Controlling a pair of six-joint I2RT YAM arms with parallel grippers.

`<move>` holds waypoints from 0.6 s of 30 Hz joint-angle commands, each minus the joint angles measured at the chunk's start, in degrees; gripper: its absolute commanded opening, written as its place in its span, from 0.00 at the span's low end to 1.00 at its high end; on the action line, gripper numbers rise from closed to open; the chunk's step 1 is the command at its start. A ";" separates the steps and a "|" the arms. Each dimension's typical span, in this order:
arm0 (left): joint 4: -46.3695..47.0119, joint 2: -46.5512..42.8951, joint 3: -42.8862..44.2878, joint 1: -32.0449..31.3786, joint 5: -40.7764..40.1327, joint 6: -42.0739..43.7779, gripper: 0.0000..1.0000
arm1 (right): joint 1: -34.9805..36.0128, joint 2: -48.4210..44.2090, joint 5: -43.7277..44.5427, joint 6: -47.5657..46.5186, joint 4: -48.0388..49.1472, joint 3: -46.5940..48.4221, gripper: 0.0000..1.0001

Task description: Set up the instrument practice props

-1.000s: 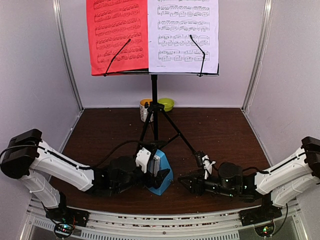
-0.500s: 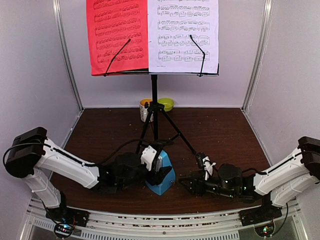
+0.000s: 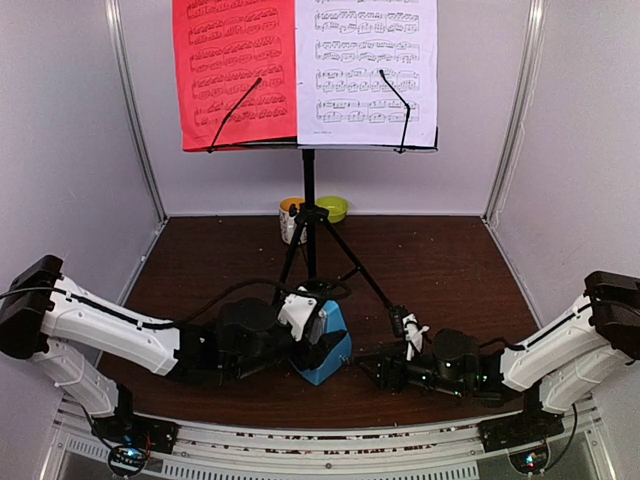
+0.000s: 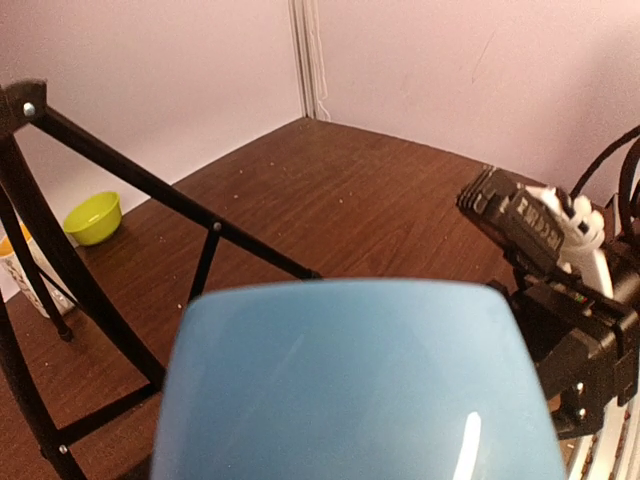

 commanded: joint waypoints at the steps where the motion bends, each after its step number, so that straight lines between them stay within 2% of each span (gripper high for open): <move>1: 5.25 -4.24 4.16 -0.33 -1.94 2.42 0.27 | 0.08 0.58 -3.02 0.07 6.10 0.82 0.60; 8: 4.72 -5.11 5.16 -0.79 -1.98 3.48 0.25 | 0.75 0.59 -4.01 -0.87 4.02 2.96 0.58; 18: 5.08 -5.47 5.73 -1.57 -2.09 4.25 0.22 | 0.74 0.27 -0.41 -0.67 -2.06 6.27 0.42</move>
